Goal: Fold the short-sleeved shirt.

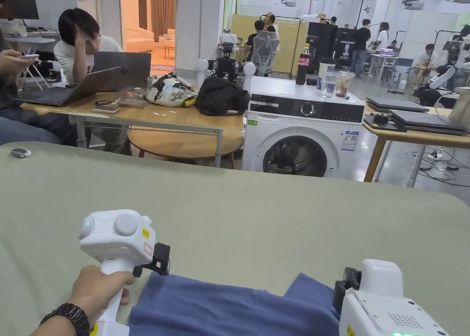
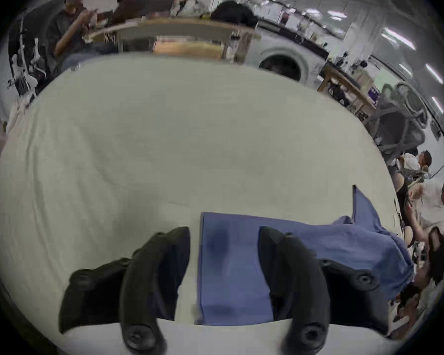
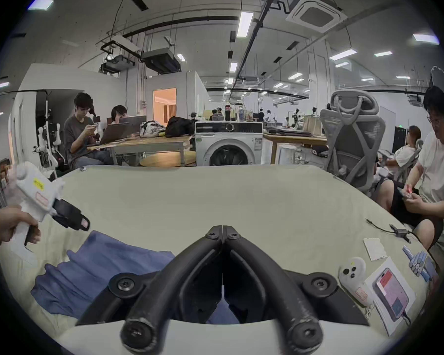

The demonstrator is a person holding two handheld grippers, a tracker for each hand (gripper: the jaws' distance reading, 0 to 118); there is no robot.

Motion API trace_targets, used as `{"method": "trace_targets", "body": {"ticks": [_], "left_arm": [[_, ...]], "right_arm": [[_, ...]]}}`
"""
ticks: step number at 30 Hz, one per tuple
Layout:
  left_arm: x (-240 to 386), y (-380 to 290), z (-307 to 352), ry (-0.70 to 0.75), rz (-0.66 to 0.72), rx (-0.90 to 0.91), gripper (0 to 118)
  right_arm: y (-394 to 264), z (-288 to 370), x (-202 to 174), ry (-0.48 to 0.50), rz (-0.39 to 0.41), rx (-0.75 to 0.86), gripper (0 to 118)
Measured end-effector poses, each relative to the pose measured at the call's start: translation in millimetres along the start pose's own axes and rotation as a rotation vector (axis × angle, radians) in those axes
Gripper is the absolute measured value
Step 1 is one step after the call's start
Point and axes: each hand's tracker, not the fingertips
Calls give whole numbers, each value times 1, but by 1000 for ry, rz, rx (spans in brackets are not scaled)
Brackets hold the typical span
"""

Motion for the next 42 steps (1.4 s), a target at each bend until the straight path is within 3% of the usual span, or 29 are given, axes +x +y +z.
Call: {"method": "trace_targets", "body": {"ticks": [2, 4, 6, 7, 9, 10, 14, 16, 19, 21, 23, 24, 29, 32, 34, 36, 39, 42], "left_arm": [[4, -1, -23, 8, -5, -47, 69], [13, -6, -48, 59, -52, -146, 70], [29, -19, -42, 125, -137, -58, 70], [38, -22, -40, 159, -147, -13, 66], [51, -34, -35, 116, -265, 49, 17], [48, -41, -31, 66, -273, 60, 0], [35, -59, -14, -26, -210, 74, 0], [30, -71, 6, 18, -212, 149, 0], [12, -80, 32, -31, -176, 182, 0], [2, -86, 48, -23, -147, 222, 0], [-8, -90, 60, -27, -121, 236, 0], [-12, -92, 65, -26, -109, 245, 0], [-21, -98, 74, -12, -103, 244, 0], [-19, -103, 74, -7, -109, 231, 0], [-21, -103, 71, 1, -116, 224, 0], [-21, -104, 71, -1, -115, 224, 0], [-17, -105, 78, -7, -105, 236, 0], [-15, -99, 95, -14, -103, 270, 0]], "right_arm": [[-3, -4, 5, -13, 6, -14, 0], [-5, -7, 13, -25, 1, -34, 0], [-5, -7, 25, -25, -45, -69, 0], [-4, -7, 31, -22, -59, -70, 0], [0, -9, 39, -47, -50, -81, 0], [4, -13, 45, -56, -33, -100, 0], [14, -35, 65, -69, 0, -189, 0], [18, -52, 79, -62, 9, -247, 0], [18, -79, 94, -47, 38, -355, 22], [11, -99, 101, -42, 61, -446, 27], [0, -116, 105, -33, 78, -530, 53], [-8, -125, 107, -17, 70, -567, 56], [-45, -154, 104, 16, 43, -763, 56], [-49, -149, 95, -5, 82, -698, 53], [-49, -147, 93, -4, 75, -706, 42], [-46, -144, 92, 1, 70, -694, 0], [-36, -134, 97, 8, 68, -651, 0], [-18, -113, 103, 1, 29, -512, 0]]}}
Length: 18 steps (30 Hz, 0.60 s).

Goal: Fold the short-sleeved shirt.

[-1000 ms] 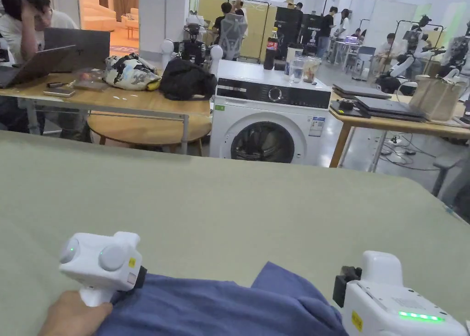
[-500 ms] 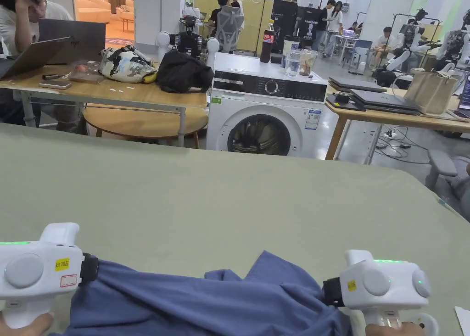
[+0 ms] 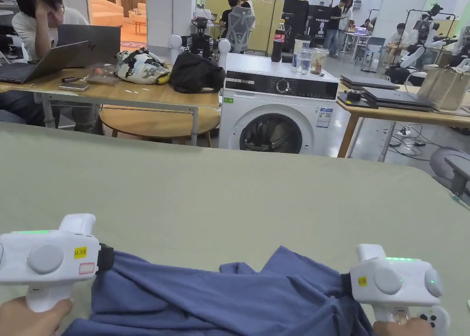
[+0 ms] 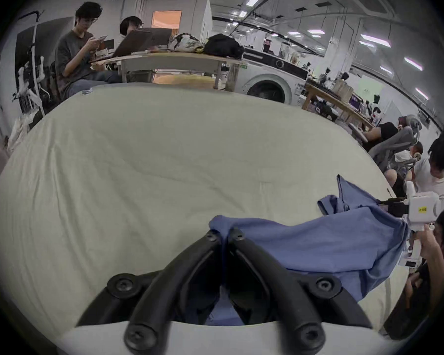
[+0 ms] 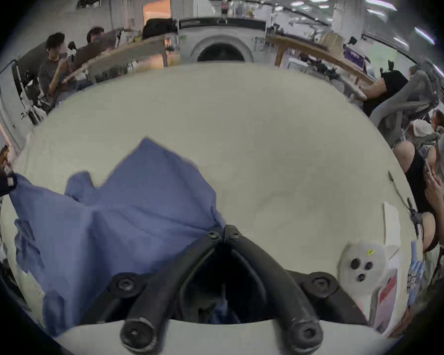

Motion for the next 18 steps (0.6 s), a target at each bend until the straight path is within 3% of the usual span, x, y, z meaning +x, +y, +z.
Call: {"method": "trace_targets", "body": {"ticks": [6, 18], "left_arm": [[-3, 41, 42, 1, -1, 105, 0], [-5, 155, 120, 46, -27, 260, 0]], "right_arm": [[36, 62, 11, -41, -4, 208, 0], [132, 145, 6, -61, -6, 422, 0]]}}
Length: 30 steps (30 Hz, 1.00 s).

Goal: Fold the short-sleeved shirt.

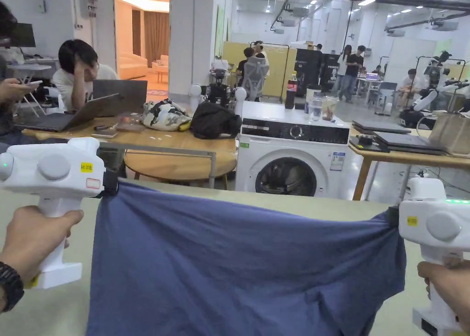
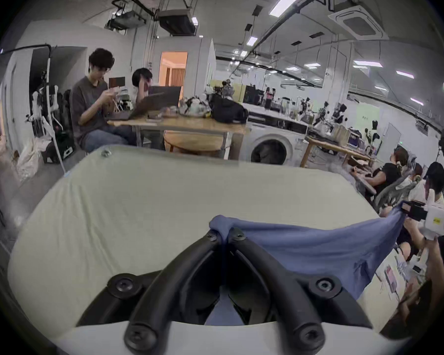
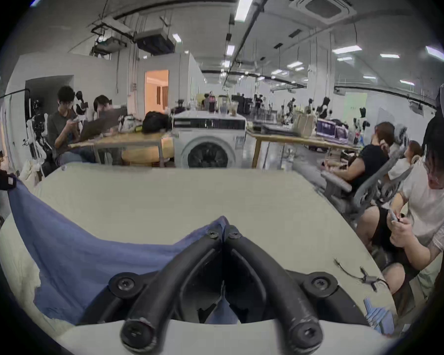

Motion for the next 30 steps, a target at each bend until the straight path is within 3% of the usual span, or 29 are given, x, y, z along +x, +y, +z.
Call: {"method": "trace_targets", "body": {"ticks": [14, 20, 30], "left_arm": [[-3, 131, 7, 49, -4, 118, 0], [-2, 187, 14, 72, -1, 181, 0], [2, 236, 40, 94, -17, 274, 0]], "right_arm": [[153, -20, -27, -38, -15, 175, 0], [213, -12, -38, -57, 13, 272, 0], [262, 20, -47, -72, 38, 368, 0]]}}
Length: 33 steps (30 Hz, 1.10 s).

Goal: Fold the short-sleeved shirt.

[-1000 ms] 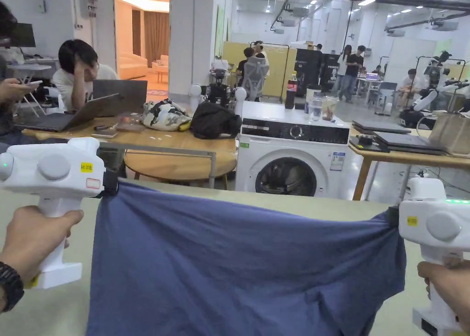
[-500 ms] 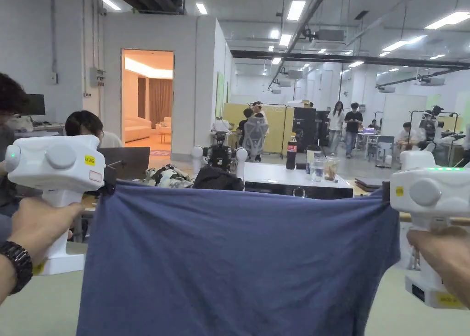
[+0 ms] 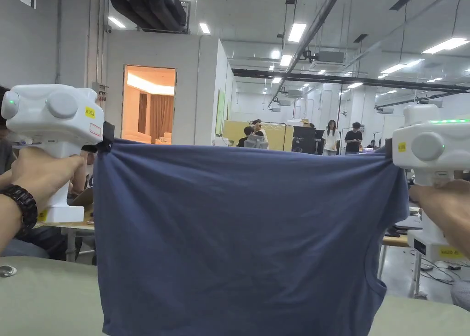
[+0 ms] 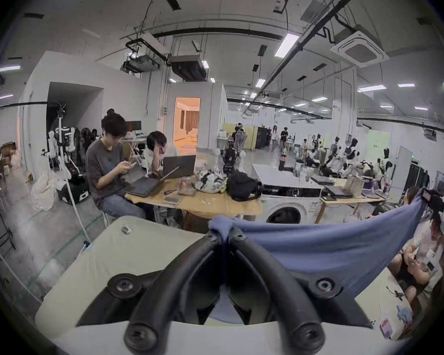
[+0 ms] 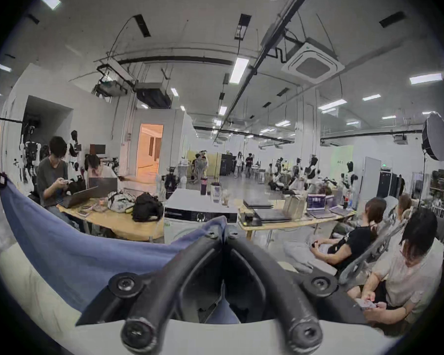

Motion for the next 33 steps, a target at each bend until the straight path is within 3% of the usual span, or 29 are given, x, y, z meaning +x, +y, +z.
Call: {"method": "trace_targets", "body": {"ticks": [8, 16, 25, 33], "left_arm": [[7, -32, 4, 5, -75, -47, 0], [-6, -144, 8, -30, -46, -160, 0], [-15, -229, 101, -73, 18, -170, 0], [-22, -257, 170, -88, 42, -127, 0]], "right_arm": [[-35, 22, 2, -14, 15, -21, 0], [-138, 65, 7, -17, 47, -161, 0], [-192, 158, 27, -7, 100, -216, 0], [-213, 228, 39, 15, 94, -224, 0]]}}
